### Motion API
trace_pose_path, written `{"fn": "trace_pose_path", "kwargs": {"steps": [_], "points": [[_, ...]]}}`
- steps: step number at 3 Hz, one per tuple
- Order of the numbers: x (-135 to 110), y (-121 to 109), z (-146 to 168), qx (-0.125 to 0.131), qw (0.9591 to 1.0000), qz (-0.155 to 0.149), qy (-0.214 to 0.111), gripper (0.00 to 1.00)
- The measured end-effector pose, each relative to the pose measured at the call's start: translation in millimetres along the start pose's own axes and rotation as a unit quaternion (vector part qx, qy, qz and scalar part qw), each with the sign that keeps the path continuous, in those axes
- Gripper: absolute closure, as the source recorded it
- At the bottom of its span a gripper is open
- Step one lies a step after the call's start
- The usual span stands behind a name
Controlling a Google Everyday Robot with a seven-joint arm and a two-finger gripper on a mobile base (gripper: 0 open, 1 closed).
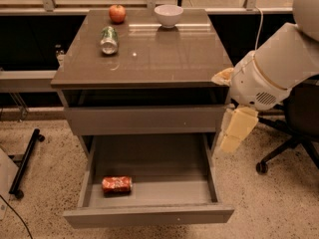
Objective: Pick coke can from middle drawer and place on counter
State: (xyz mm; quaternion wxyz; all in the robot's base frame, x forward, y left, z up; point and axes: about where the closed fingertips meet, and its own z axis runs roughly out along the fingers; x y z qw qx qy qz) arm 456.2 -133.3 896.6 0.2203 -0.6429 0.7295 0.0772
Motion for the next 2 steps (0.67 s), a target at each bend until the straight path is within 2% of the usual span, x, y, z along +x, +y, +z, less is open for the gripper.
{"fn": "trace_pose_path", "kwargs": {"steps": [1, 2], "points": [[0.2, 0.2, -0.3, 0.000, 1.0000, 0.000, 0.001, 0.00], [-1.8, 3.6, 14.9, 0.002, 0.9995, 0.023, -0.020, 0.00]]}}
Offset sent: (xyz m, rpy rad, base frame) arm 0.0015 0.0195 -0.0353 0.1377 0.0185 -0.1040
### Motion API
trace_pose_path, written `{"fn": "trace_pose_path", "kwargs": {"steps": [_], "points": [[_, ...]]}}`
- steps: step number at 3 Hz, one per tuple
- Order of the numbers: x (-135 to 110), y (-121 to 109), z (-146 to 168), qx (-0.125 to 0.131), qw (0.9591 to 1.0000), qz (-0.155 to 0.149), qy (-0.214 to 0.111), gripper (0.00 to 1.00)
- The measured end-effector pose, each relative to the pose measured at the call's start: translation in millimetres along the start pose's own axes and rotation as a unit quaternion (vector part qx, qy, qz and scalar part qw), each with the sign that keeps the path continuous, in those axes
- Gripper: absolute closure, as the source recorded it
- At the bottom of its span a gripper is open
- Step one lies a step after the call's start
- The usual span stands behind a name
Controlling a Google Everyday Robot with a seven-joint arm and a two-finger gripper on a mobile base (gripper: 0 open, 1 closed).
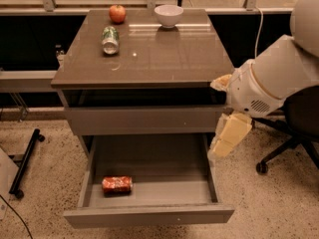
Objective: Pick coke can from middle drawer and place on counter
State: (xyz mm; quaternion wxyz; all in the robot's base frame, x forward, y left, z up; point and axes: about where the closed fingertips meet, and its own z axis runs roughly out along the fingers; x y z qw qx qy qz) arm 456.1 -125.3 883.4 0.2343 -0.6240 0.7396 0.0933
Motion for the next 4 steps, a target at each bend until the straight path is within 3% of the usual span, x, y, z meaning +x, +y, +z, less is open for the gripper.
{"fn": "trace_pose_path", "kwargs": {"steps": [2, 4], "points": [[-41.4, 17.8, 105.8, -0.021, 0.9960, 0.015, -0.085, 0.00], [-69.3, 2.3, 232.0, -0.047, 0.9871, 0.020, -0.152, 0.00]]}}
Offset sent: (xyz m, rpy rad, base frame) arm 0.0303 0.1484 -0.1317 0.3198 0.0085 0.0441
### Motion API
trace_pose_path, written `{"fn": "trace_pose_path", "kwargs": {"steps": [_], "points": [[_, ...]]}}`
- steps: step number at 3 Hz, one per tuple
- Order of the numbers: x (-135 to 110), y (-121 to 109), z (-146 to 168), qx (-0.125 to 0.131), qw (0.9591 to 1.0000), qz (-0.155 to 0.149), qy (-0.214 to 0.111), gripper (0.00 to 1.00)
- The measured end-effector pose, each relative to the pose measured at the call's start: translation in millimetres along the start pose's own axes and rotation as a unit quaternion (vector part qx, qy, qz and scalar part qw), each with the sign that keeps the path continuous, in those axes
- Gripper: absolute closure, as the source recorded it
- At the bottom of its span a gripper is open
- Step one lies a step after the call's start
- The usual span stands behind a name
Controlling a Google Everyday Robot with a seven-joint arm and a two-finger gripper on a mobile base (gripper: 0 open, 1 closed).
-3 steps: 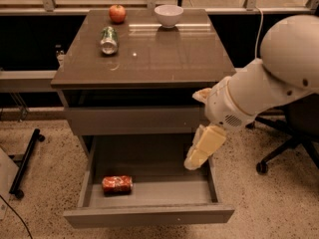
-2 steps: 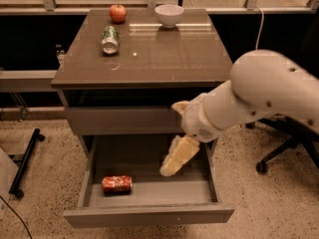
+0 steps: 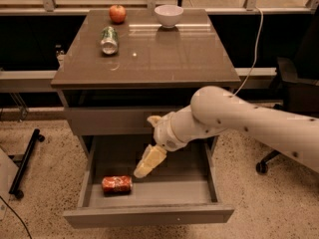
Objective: Pick coke can from middle drawer and place on counter
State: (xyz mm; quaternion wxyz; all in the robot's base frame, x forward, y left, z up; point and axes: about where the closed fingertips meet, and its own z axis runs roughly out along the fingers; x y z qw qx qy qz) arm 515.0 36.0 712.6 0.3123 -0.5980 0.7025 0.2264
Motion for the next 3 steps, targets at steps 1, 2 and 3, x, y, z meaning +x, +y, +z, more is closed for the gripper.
{"fn": "trace_pose_path", "kwargs": {"steps": [1, 2, 3], "points": [[19.3, -9.0, 51.4, -0.026, 0.9994, 0.018, -0.015, 0.00], [25.8, -6.7, 59.7, -0.034, 0.9990, 0.025, -0.015, 0.00], [24.2, 0.5, 95.4, -0.064, 0.9976, 0.021, -0.013, 0.00]]}}
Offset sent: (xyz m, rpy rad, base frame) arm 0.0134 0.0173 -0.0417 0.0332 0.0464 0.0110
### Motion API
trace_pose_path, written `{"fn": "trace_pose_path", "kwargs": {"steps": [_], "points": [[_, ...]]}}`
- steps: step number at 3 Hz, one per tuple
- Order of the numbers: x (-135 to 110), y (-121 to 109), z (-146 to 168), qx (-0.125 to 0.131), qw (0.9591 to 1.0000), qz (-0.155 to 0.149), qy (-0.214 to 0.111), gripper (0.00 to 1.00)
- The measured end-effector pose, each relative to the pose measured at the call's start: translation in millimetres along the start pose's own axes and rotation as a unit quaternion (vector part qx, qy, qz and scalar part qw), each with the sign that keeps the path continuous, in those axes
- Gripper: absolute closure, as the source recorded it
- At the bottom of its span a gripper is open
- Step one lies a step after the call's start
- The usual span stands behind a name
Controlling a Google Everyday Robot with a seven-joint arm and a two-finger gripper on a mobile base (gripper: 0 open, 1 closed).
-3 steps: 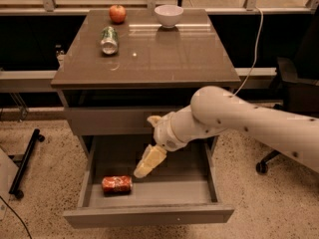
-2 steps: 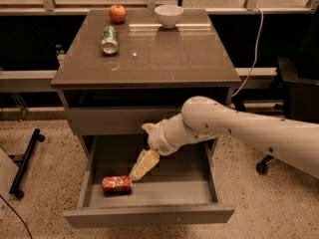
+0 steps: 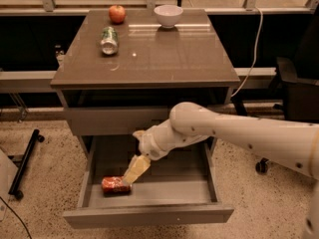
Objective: Pick coke can from middle drawer and place on counter
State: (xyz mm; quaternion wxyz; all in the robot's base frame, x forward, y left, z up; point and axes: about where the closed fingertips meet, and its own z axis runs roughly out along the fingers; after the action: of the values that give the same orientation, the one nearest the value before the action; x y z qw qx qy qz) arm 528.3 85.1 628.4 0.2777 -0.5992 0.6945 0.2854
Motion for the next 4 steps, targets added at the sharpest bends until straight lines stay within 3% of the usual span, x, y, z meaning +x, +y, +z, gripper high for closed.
{"fn": "trace_pose_path", "kwargs": {"steps": [1, 2, 4], "points": [[5.4, -1.7, 40.5, -0.018, 0.9998, 0.006, -0.011, 0.00], [14.0, -12.0, 78.3, -0.031, 0.9986, 0.017, -0.041, 0.00], [62.3, -30.5, 140.0, -0.029, 0.9954, 0.055, -0.073, 0.00]]}}
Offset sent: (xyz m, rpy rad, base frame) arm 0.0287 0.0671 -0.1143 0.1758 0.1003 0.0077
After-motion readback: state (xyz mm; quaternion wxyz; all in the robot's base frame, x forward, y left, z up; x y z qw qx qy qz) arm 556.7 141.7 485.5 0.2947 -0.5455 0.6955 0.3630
